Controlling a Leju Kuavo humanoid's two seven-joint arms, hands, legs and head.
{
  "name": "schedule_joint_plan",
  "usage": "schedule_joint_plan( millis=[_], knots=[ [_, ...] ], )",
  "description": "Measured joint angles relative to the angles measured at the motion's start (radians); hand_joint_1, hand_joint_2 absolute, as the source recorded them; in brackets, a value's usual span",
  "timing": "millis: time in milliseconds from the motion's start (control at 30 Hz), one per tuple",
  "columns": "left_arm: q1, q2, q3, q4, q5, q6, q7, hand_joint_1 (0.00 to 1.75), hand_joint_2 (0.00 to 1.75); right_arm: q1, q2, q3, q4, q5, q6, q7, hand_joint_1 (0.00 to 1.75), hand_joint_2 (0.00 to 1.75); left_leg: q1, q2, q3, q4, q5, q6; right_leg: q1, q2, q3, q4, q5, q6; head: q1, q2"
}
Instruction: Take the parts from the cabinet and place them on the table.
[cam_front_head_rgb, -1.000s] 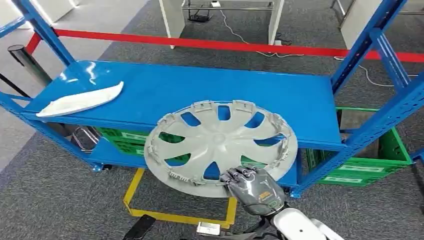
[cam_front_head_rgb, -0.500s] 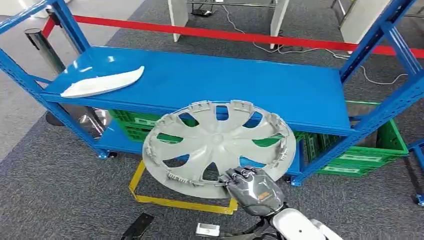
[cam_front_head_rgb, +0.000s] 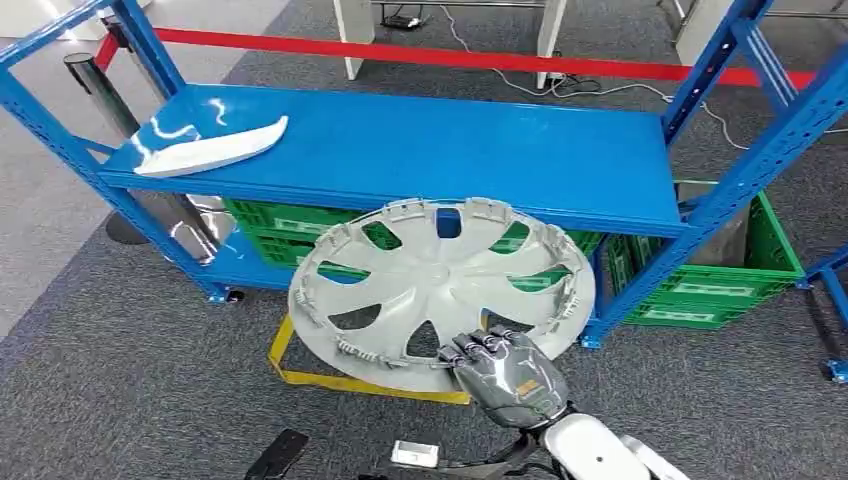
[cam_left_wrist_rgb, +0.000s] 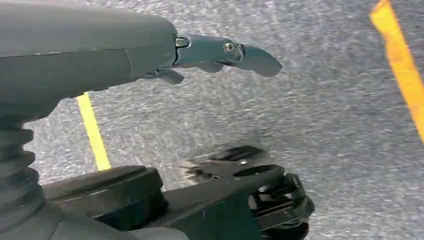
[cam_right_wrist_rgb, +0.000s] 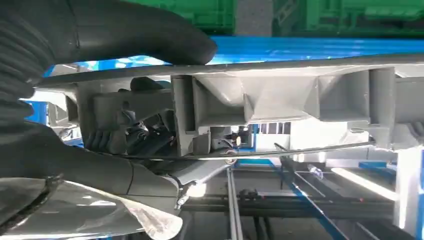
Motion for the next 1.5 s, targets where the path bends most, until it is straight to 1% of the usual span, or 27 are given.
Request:
schedule_joint_plan(
  millis=[67, 100, 133, 167, 267, 300, 367, 433, 467, 533, 600, 633, 667, 700, 767, 800, 867, 933, 967, 1000, 1067, 1100, 1167, 1300, 1367, 1433, 1500],
  knots=[
    [-0.001, 0.001, 0.0, 0.0, 0.0, 0.0, 0.0, 0.0, 1.75, 0.0, 0.0, 0.0, 0.0, 0.0, 0.0, 0.0, 1.66, 1.75, 0.014, 0.0, 0.096, -0.138, 0.064, -0.018, -0.012, 0.0, -0.033, 0.031, 0.003, 0.008, -0.001, 0.0],
    [-0.002, 0.001, 0.0, 0.0, 0.0, 0.0, 0.0, 0.0, 1.75, 0.0, 0.0, 0.0, 0.0, 0.0, 0.0, 0.0, 1.66, 1.75, 0.023, 0.0, 0.148, -0.225, 0.072, -0.031, -0.017, 0.0, -0.048, 0.047, 0.003, 0.017, -0.003, 0.0],
    [-0.004, -0.003, 0.0, 0.0, 0.0, 0.0, 0.0, 0.0, 1.75, 0.0, 0.0, 0.0, 0.0, 0.0, 0.0, 0.0, 1.66, 1.75, 0.012, -0.003, 0.168, -0.257, 0.048, -0.038, -0.009, 0.004, -0.065, 0.058, 0.005, 0.026, -0.01, 0.0],
    [-0.005, -0.002, 0.0, 0.0, 0.0, 0.0, 0.0, 0.0, 1.75, -0.001, 0.001, 0.0, 0.0, 0.0, 0.0, 0.0, 1.66, 1.75, 0.013, -0.006, 0.157, -0.262, 0.048, -0.015, -0.008, 0.004, -0.075, 0.067, 0.011, 0.033, -0.009, 0.0],
    [-0.001, -0.002, 0.0, 0.0, 0.0, 0.0, -0.001, 0.0, 1.75, 0.0, 0.001, 0.0, 0.0, 0.0, 0.0, 0.0, 1.66, 1.75, 0.008, -0.005, 0.135, -0.248, 0.061, 0.007, -0.013, 0.004, -0.088, 0.068, 0.032, 0.055, -0.008, 0.0],
    [-0.003, -0.002, 0.0, 0.0, 0.0, 0.0, -0.001, 0.0, 1.75, 0.0, 0.001, 0.0, 0.0, 0.0, 0.0, 0.0, 1.66, 1.75, 0.011, -0.002, 0.125, -0.251, 0.07, 0.024, -0.016, 0.006, -0.093, 0.075, 0.009, 0.058, -0.007, 0.0],
    [-0.007, -0.001, 0.0, 0.0, 0.0, 0.0, -0.001, 0.0, 1.75, -0.001, 0.001, 0.0, 0.0, 0.0, 0.0, 0.0, 1.66, 1.75, 0.006, 0.0, 0.1, -0.251, 0.089, 0.048, -0.015, 0.01, -0.129, 0.179, -0.111, 0.06, -0.002, 0.0],
    [-0.007, -0.001, 0.0, 0.0, 0.0, 0.0, -0.001, 0.0, 1.75, 0.0, 0.001, 0.0, 0.0, 0.0, 0.0, 0.0, 1.66, 1.75, -0.002, 0.0, 0.071, -0.251, 0.111, 0.055, -0.013, 0.013, -0.159, 0.325, -0.197, 0.058, 0.0, 0.0],
    [-0.006, -0.001, 0.0, 0.0, 0.0, 0.0, -0.002, 0.0, 1.75, 0.0, 0.001, 0.0, 0.0, 0.0, 0.0, 0.0, 1.66, 1.75, -0.006, 0.0, 0.058, -0.25, 0.122, 0.056, -0.011, 0.014, -0.159, 0.367, -0.2, 0.055, -0.001, 0.0],
    [-0.007, -0.001, 0.001, 0.0, 0.0, 0.0, -0.002, 0.0, 1.75, 0.0, 0.001, 0.0, 0.0, 0.0, 0.0, 0.0, 1.66, 1.75, -0.015, 0.0, 0.029, -0.25, 0.145, 0.057, -0.003, 0.014, -0.104, 0.339, -0.128, 0.04, -0.001, 0.0],
    [-0.007, -0.002, 0.001, 0.0, 0.0, 0.0, -0.002, 0.0, 1.75, -0.001, 0.001, 0.0, 0.0, 0.0, 0.0, 0.0, 1.66, 1.75, -0.021, -0.001, 0.009, -0.25, 0.166, 0.057, 0.01, 0.016, 0.01, 0.191, -0.08, 0.012, -0.001, 0.0],
    [-0.006, -0.005, 0.001, 0.0, 0.001, 0.0, -0.002, 0.0, 1.75, -0.003, 0.001, 0.0, -0.001, 0.0, 0.0, 0.0, 1.66, 1.75, -0.021, -0.001, 0.005, -0.25, 0.175, 0.056, 0.019, 0.015, 0.075, 0.098, -0.11, -0.003, -0.003, 0.0],
    [-0.007, -0.004, 0.001, 0.0, 0.002, 0.0, -0.003, 0.0, 1.75, -0.004, 0.002, 0.0, -0.002, 0.0, -0.001, 0.0, 1.66, 1.75, -0.026, -0.002, 0.001, -0.25, 0.184, 0.051, 0.019, 0.013, 0.128, 0.016, -0.133, -0.002, -0.001, 0.0],
    [-0.007, -0.005, 0.001, 0.0, 0.002, 0.0, -0.003, 0.0, 1.75, -0.004, 0.002, 0.0, -0.002, 0.0, 0.0, 0.0, 1.66, 1.75, -0.023, -0.001, 0.0, -0.256, 0.2, 0.046, 0.022, 0.015, 0.119, 0.015, -0.133, 0.009, -0.004, 0.0],
    [-0.007, -0.004, 0.001, 0.0, 0.002, 0.0, -0.004, 0.0, 1.75, -0.005, 0.002, 0.0, -0.003, 0.002, -0.001, 0.001, 1.66, 1.75, -0.019, 0.0, 0.0, -0.273, 0.227, 0.033, 0.026, 0.016, 0.098, 0.011, -0.111, 0.007, 0.001, 0.0],
    [-0.006, -0.003, 0.002, 0.0, 0.002, 0.0, -0.006, 0.0, 1.75, -0.006, 0.002, 0.0, -0.003, 0.002, 0.0, 0.001, 1.66, 1.75, -0.018, -0.001, -0.007, -0.272, 0.223, 0.028, 0.012, 0.012, 0.091, -0.001, -0.095, 0.002, 0.003, 0.0],
    [-0.003, -0.003, 0.002, 0.0, 0.001, 0.0, -0.014, 0.0, 1.75, -0.006, 0.003, 0.0, -0.003, 0.003, 0.0, 0.002, 1.66, 1.75, -0.018, -0.001, -0.025, -0.204, 0.102, 0.019, 0.013, 0.01, 0.065, -0.001, -0.072, -0.012, -0.003, 0.0],
    [-0.004, -0.001, 0.002, 0.0, 0.0, 0.0, -0.017, 0.0, 1.75, -0.005, 0.003, 0.0, -0.003, 0.005, 0.0, 0.002, 1.66, 1.75, -0.016, -0.001, -0.044, -0.055, -0.006, 0.01, 0.014, 0.008, 0.045, 0.0, -0.049, -0.011, -0.003, 0.0],
    [-0.004, 0.0, 0.002, 0.0, 0.0, 0.0, -0.017, 0.0, 1.75, -0.004, 0.003, 0.0, -0.003, 0.005, 0.0, 0.002, 1.66, 1.75, -0.016, -0.001, -0.052, 0.013, -0.008, 0.008, 0.015, 0.007, 0.035, 0.003, -0.036, -0.011, -0.004, 0.0],
    [-0.004, 0.0, 0.002, 0.0, 0.0, 0.0, -0.017, 0.0, 1.75, -0.003, 0.003, 0.0, -0.002, 0.005, 0.0, 0.002, 1.66, 1.75, -0.016, -0.001, -0.048, 0.047, 0.027, 0.007, 0.015, 0.007, 0.018, 0.006, -0.024, -0.01, -0.003, 0.0],
    [-0.004, 0.0, 0.002, 0.0, 0.0, 0.0, -0.018, 0.0, 1.75, -0.001, 0.003, 0.0, -0.002, 0.005, 0.0, 0.002, 1.66, 1.75, -0.016, -0.001, 0.015, -0.012, 0.097, 0.011, 0.017, 0.007, -0.01, 0.014, -0.009, -0.006, -0.003, 0.0],
    [-0.004, 0.001, 0.002, 0.0, 0.0, 0.0, -0.019, 0.0, 1.75, -0.001, 0.003, 0.0, -0.002, 0.005, 0.0, 0.002, 1.66, 1.75, -0.017, -0.001, 0.084, -0.112, 0.11, 0.018, 0.017, 0.007, -0.021, 0.022, -0.005, -0.003, -0.004, 0.0],
    [-0.006, 0.003, 0.002, 0.0, 0.0, 0.001, -0.02, 0.0, 1.75, -0.002, 0.003, 0.0, -0.002, 0.005, 0.0, 0.002, 1.66, 1.75, -0.022, -0.001, 0.18, -0.266, 0.067, 0.033, 0.022, 0.006, -0.038, 0.04, -0.001, 0.003, -0.002, 0.0],
    [-0.005, 0.003, 0.002, 0.0, -0.001, 0.001, -0.021, 0.0, 1.75, -0.001, 0.003, 0.0, -0.003, 0.005, -0.001, 0.003, 1.66, 1.75, -0.013, 0.001, 0.175, -0.303, 0.066, 0.054, 0.025, 0.004, -0.06, 0.045, 0.016, 0.026, -0.002, 0.0],
    [-0.007, 0.002, 0.002, 0.0, -0.001, 0.001, -0.021, 0.0, 1.75, -0.001, 0.003, 0.0, -0.003, 0.005, -0.001, 0.003, 1.66, 1.75, -0.011, 0.002, 0.165, -0.304, 0.079, 0.066, 0.018, 0.015, -0.099, 0.121, -0.051, 0.039, 0.005, 0.0],
    [-0.005, 0.001, 0.002, 0.0, -0.001, 0.0, -0.021, 0.0, 1.75, 0.001, 0.003, 0.0, -0.003, 0.005, -0.001, 0.001, 1.66, 1.75, -0.012, 0.002, 0.151, -0.303, 0.089, 0.064, 0.01, 0.016, -0.161, 0.283, -0.132, 0.05, 0.006, 0.0],
    [-0.005, 0.002, 0.002, 0.0, -0.001, 0.0, -0.021, 0.0, 1.75, 0.004, 0.003, 0.0, -0.003, 0.005, -0.001, 0.001, 1.66, 1.75, -0.011, 0.002, 0.136, -0.299, 0.098, 0.062, 0.004, 0.015, -0.183, 0.359, -0.155, 0.056, 0.007, 0.0]
  ],
)
